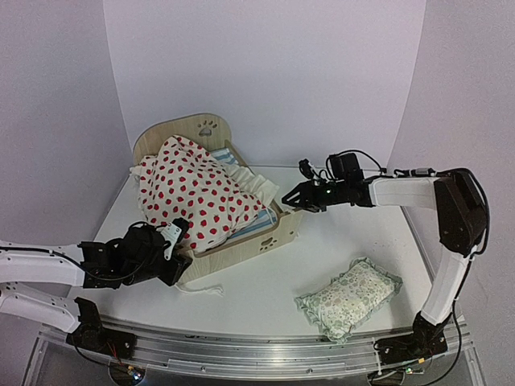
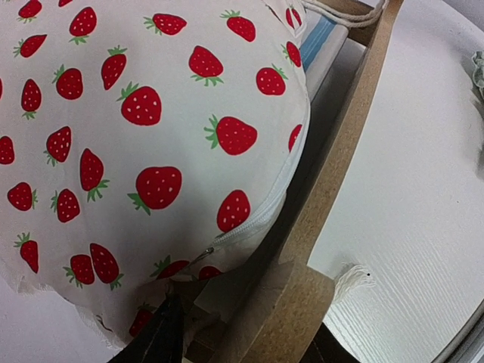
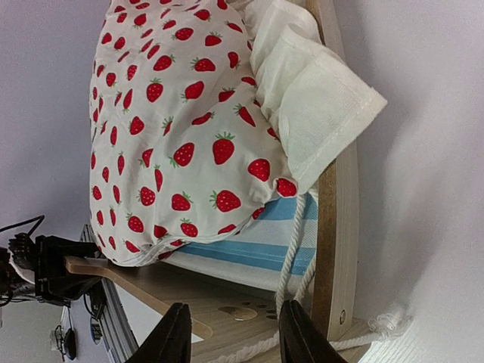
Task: Set up the pet bed
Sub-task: Rotate the bed frame at the center of the board.
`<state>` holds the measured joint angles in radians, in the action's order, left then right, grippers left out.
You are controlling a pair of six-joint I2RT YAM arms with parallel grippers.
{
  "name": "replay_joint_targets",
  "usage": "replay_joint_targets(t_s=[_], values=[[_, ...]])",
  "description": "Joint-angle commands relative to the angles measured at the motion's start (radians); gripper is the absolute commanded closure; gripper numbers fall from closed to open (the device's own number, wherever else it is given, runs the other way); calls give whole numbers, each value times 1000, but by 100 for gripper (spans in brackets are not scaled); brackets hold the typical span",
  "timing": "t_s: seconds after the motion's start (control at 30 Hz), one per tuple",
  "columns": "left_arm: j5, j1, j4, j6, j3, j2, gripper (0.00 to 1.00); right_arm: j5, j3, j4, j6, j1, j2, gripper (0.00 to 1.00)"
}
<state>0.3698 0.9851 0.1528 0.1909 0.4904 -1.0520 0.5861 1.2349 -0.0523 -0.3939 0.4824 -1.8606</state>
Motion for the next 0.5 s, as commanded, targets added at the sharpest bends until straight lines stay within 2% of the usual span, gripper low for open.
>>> replay_joint_targets(t_s=[0.0,0.23,0.47], values=[[221,-111,-210,29,71,-69,57,246,-129,231,-46,99,70,59],[204,-111,15,162,116,15,54,214,-183,230,-64,118,55,60],[111,-109,192,241,170,59,47,147,-269,232,-71,225,177,60]])
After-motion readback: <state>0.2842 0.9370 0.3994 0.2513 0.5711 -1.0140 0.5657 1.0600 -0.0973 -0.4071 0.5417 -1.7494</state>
